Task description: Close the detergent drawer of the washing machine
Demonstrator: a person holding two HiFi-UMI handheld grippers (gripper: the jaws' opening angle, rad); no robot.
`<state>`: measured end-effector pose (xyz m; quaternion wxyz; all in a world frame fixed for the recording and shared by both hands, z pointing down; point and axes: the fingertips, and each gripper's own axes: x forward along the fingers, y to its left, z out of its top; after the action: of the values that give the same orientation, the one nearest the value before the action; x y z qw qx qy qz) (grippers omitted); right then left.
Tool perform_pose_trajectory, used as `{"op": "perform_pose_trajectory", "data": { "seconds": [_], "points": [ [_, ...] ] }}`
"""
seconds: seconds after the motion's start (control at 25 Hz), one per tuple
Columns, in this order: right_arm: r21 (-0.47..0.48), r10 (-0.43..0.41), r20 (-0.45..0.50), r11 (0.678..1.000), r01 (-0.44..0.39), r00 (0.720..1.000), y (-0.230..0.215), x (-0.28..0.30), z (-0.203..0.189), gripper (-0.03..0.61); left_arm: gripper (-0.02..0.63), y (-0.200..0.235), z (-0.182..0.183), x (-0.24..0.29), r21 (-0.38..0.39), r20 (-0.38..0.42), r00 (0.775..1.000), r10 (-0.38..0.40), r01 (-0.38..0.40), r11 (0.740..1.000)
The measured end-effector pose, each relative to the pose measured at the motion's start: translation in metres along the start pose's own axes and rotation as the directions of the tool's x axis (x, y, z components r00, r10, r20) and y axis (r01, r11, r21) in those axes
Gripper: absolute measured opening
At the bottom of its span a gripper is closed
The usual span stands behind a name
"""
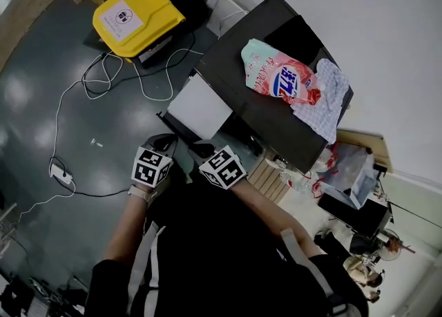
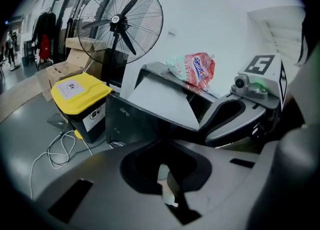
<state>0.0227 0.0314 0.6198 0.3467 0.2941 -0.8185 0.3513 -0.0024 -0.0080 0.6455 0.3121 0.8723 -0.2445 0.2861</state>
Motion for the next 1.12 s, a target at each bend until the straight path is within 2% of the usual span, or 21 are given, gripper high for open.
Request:
{"op": "perform_pose_trajectory", "data": {
  "seconds": [0.64,1.12],
  "points": [
    [0.023,-0.033,0.045,0.999,0.032,0.998,-0.044,-0.017,0.012,0.043,0.011,-0.002,0.034,0.032,0.006,-0.004,1.000,0.004,-0.004,1.000],
    [0.024,-0.139,0.088,0.990,0.137,0.986,-0.098,-0.039,0.031,0.044,0.011,-0.004,0.080,0.071,0.036,-0.030,1.000,0.004,-0.003,0.999]
  ]
}}
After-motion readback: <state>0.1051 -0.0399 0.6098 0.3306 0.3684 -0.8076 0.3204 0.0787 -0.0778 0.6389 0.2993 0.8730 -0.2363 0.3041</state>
